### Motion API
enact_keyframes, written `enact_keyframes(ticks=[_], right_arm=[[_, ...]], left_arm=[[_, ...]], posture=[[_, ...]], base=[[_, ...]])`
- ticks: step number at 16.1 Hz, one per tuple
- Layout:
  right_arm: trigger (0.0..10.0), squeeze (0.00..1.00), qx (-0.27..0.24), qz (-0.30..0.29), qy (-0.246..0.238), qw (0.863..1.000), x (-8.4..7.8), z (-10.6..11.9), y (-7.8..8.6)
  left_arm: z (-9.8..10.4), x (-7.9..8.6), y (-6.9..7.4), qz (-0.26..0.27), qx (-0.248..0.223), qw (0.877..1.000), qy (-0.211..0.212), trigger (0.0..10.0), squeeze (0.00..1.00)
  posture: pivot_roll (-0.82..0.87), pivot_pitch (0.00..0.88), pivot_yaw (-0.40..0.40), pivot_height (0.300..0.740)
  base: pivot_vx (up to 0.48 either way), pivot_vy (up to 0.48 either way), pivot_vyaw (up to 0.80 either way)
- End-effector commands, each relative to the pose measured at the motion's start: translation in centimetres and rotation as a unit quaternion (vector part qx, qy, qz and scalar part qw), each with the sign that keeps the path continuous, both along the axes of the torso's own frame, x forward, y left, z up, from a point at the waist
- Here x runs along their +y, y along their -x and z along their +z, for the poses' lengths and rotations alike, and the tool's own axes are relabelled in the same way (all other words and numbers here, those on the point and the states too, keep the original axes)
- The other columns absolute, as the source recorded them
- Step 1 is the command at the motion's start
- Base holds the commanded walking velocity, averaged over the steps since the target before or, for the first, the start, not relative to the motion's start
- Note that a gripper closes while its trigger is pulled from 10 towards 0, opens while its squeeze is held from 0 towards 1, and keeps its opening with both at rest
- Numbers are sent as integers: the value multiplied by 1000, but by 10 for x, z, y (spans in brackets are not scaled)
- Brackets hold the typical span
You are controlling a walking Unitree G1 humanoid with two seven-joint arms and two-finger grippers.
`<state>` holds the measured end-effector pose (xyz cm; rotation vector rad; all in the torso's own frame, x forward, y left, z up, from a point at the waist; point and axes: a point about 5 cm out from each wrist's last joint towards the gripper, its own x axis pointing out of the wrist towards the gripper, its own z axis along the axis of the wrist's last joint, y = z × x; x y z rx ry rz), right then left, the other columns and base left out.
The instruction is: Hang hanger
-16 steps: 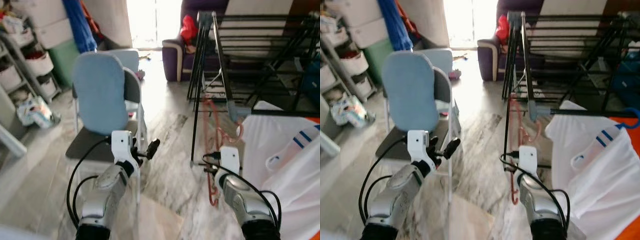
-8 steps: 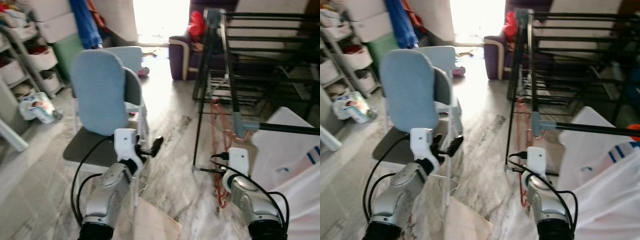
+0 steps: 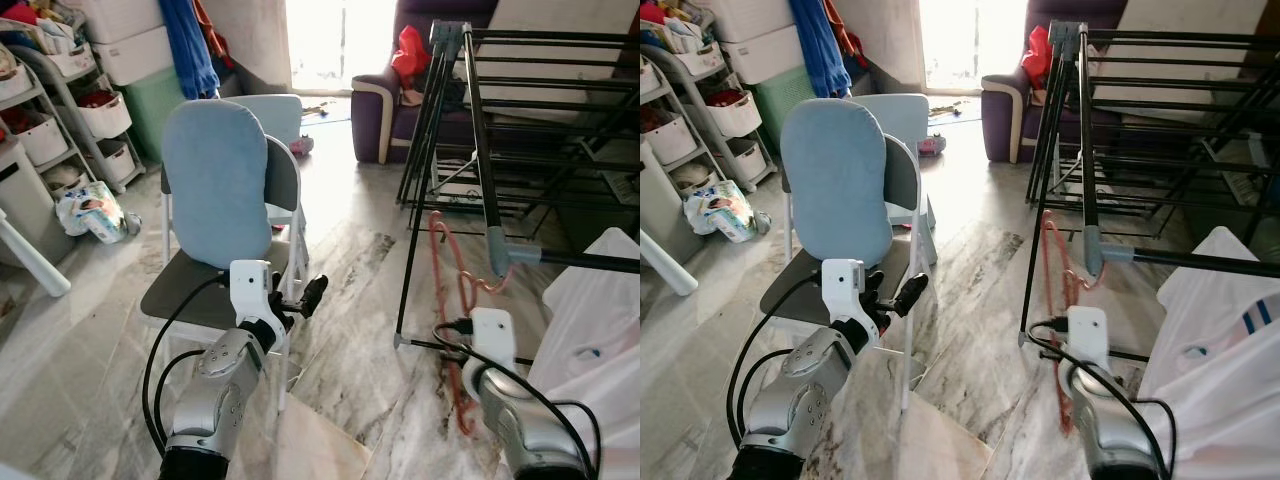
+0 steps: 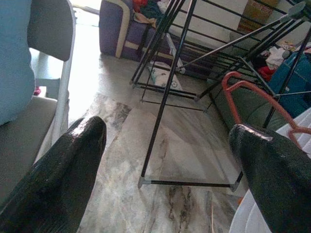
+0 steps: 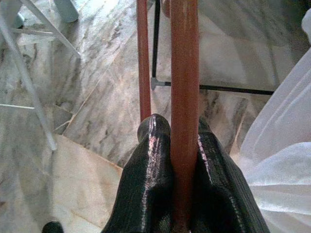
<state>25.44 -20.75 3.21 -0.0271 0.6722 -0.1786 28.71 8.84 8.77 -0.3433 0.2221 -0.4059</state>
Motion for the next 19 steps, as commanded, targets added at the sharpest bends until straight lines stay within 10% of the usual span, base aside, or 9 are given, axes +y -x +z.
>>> enact_keyframes(ticks=[1, 12, 19], right_arm=[[10000, 0, -35, -5, 15, 999, -3, 16, -4], [10000, 0, -113, -13, 42, 993, 1, 43, 13], [10000, 0, -77, -61, 21, 995, -27, 49, -26]], left_arm=[[0, 0, -1, 3, 4, 1000, -3, 10000, 0], [9, -1, -9, 3, -10, 1000, -14, 10000, 0], [3, -4, -7, -2, 3, 1000, -22, 10000, 0]], posture=[[-160, 0, 41, 740], [-204, 0, 28, 740], [-188, 0, 34, 740]], base=[[0, 0, 0], [0, 0, 0], [0, 0, 0]])
